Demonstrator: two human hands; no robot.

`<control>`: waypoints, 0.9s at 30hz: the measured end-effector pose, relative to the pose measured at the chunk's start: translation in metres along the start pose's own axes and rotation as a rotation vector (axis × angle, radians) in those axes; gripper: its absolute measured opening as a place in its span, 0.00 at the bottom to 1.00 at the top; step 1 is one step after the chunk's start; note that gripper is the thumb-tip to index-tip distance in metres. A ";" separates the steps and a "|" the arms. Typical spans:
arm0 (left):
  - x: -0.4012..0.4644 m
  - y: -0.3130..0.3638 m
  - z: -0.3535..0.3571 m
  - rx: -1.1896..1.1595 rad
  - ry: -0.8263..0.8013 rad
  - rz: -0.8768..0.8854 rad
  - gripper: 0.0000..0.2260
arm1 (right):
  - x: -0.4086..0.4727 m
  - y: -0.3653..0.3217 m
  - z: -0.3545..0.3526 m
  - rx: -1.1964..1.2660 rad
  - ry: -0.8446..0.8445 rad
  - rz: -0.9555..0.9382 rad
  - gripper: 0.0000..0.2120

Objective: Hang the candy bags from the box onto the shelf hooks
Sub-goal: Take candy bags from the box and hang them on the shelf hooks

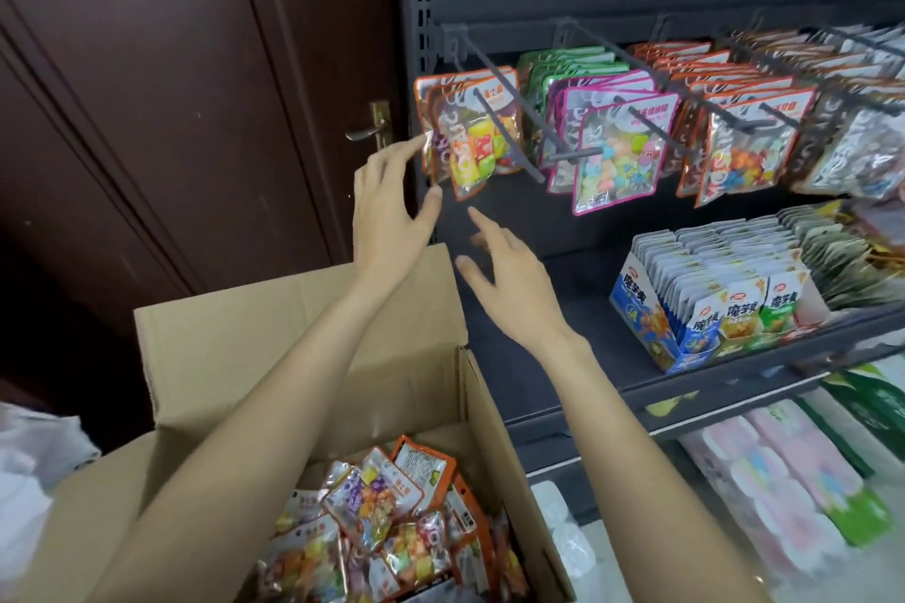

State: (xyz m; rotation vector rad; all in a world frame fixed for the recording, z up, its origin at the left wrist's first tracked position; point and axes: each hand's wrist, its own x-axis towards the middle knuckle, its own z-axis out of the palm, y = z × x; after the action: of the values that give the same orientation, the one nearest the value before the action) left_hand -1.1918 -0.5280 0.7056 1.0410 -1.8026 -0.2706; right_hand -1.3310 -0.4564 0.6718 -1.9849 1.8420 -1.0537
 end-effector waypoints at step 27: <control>-0.323 -0.213 -0.016 0.471 -0.806 -0.646 0.31 | -0.125 0.065 0.248 -0.470 -0.911 0.407 0.35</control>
State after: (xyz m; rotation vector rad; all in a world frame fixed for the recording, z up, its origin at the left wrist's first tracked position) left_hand -1.0226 -0.4101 0.3786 2.0624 -2.2268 -0.7660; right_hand -1.2166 -0.4240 0.4125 -1.7019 1.8585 0.4002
